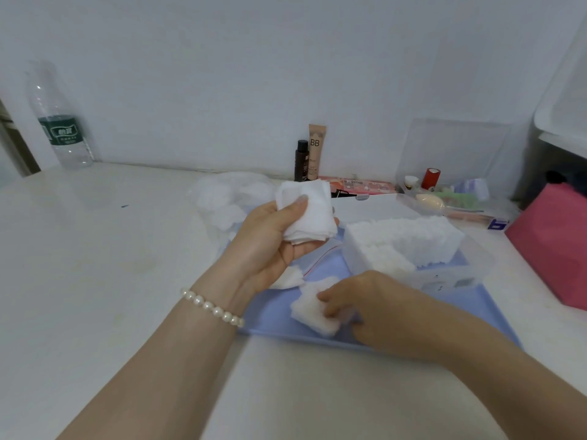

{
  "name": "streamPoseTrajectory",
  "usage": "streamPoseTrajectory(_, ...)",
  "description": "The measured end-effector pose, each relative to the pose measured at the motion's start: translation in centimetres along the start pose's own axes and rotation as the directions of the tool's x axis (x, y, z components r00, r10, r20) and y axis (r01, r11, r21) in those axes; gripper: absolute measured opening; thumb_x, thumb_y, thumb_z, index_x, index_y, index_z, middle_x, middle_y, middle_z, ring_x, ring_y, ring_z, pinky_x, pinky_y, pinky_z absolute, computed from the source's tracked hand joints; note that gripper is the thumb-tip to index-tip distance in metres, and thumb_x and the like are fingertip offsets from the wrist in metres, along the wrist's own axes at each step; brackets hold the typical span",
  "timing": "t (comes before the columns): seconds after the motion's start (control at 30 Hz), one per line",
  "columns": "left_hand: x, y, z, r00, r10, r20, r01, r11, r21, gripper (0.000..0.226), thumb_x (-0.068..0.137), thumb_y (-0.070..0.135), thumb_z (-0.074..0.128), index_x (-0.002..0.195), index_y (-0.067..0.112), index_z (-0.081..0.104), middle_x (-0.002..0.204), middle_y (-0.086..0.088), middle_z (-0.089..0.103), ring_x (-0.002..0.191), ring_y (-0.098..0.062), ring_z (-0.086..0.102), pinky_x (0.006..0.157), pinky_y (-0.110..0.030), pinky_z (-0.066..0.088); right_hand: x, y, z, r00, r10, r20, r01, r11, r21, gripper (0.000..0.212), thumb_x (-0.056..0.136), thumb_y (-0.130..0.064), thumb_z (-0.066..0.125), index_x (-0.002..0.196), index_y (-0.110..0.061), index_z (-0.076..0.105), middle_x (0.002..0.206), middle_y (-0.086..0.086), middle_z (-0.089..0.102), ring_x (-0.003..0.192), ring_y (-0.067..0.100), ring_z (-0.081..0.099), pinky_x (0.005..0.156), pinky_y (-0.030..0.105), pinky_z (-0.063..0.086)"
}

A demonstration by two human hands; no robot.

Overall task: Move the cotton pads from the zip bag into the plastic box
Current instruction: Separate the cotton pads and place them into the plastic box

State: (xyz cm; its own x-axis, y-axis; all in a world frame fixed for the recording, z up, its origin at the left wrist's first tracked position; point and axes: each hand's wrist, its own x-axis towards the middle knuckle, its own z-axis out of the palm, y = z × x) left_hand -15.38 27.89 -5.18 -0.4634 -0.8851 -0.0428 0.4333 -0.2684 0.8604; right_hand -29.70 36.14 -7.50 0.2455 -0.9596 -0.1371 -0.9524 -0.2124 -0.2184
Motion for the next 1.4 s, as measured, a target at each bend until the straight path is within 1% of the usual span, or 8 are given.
streamPoseTrajectory(0.1,0.0,-0.1,0.1,1.0,-0.006,-0.001,0.006,1.0,0.01,0.021,0.095,0.012,0.047,0.106,-0.003,0.057,0.104,-0.023,0.067,0.105,-0.038,0.063,0.084,-0.041,0.054,-0.3,0.0,-0.9,0.995,0.061,0.077,-0.065,0.997,0.042,0.045,0.082,0.001,0.044,0.112,-0.025,0.065,0.135,-0.014,0.051,0.122,0.014,0.05,0.102,0.029,0.04)
streamPoseTrajectory(0.27,-0.1,0.0,0.1,1.0,-0.007,0.005,0.007,1.0,0.011,0.018,0.095,0.012,0.047,0.101,-0.001,0.058,0.097,-0.021,0.069,0.104,-0.037,0.064,0.082,-0.04,0.054,0.5,-0.6,-1.1,0.884,0.294,-0.364,-0.221,0.948,0.231,0.026,0.089,-0.003,0.045,0.097,-0.004,0.069,0.099,0.012,0.068,0.091,0.029,0.063,0.082,0.036,0.05)
streamPoseTrajectory(0.4,0.0,0.0,0.0,1.0,-0.008,0.011,0.008,1.0,0.002,0.022,0.095,0.012,0.047,0.107,-0.003,0.057,0.103,-0.023,0.068,0.104,-0.038,0.064,0.084,-0.041,0.054,0.8,-2.0,0.1,0.917,0.37,-0.149,-0.36,0.928,0.095,0.035,0.089,-0.045,0.055,0.109,-0.017,0.063,0.105,0.003,0.064,0.098,0.02,0.058,0.084,0.03,0.046)
streamPoseTrajectory(0.5,0.0,0.0,0.1,1.0,-0.009,0.012,0.009,1.0,-0.008,0.021,0.095,0.012,0.048,0.107,-0.003,0.057,0.108,-0.025,0.066,0.103,-0.038,0.064,0.083,-0.04,0.054,1.1,-2.2,0.8,0.905,0.42,-0.07,-0.414,0.906,0.09,0.046,0.082,-0.053,0.059,0.111,-0.017,0.059,0.109,0.003,0.061,0.099,0.021,0.057,0.083,0.031,0.044)
streamPoseTrajectory(0.93,-0.1,-0.1,0.1,1.0,-0.012,-0.003,0.012,1.0,-0.014,0.022,0.095,0.011,0.048,0.109,-0.004,0.056,0.107,-0.024,0.066,0.103,-0.038,0.064,0.083,-0.041,0.054,0.8,-2.0,1.2,0.893,0.411,-0.183,-0.348,0.889,0.298,0.031,0.074,-0.041,0.072,0.087,-0.021,0.052,0.083,-0.006,0.053,0.08,0.016,0.051,0.067,0.03,0.041)
streamPoseTrajectory(1.13,0.1,-0.2,0.0,1.0,0.002,0.018,-0.001,1.0,-0.031,0.022,0.094,0.01,0.048,0.108,-0.005,0.056,0.101,-0.024,0.068,0.093,-0.034,0.068,0.075,-0.037,0.058,0.4,-2.3,0.9,0.914,0.246,-0.321,-0.136,0.934,0.33,0.032,0.074,-0.028,0.074,0.066,-0.03,0.043,0.081,-0.012,0.044,0.075,0.008,0.045,0.069,0.025,0.038)
streamPoseTrajectory(1.3,0.4,-0.8,-0.1,0.998,0.022,0.052,-0.021,1.0,-0.007,0.021,0.095,0.012,0.048,0.105,-0.003,0.059,0.086,-0.017,0.071,0.074,-0.022,0.07,0.068,-0.032,0.058,0.0,-0.6,-2.3,0.897,0.282,-0.341,0.165,0.502,0.849,0.021,0.064,-0.003,0.079,0.064,-0.009,0.059,0.058,0.001,0.062,0.049,0.007,0.055,0.048,0.019,0.046)
streamPoseTrajectory(1.4,0.7,-1.8,0.2,0.998,0.04,0.057,-0.043,0.998,0.042,0.019,0.095,0.008,0.048,0.104,-0.001,0.061,0.09,-0.012,0.07,0.074,-0.016,0.068,0.07,-0.029,0.057,-0.4,-0.4,-3.6,0.885,0.298,-0.358,0.302,0.217,0.928,0.019,0.066,-0.017,0.067,0.077,-0.003,0.061,0.059,0.01,0.066,0.045,0.018,0.061,0.037,0.02,0.044)
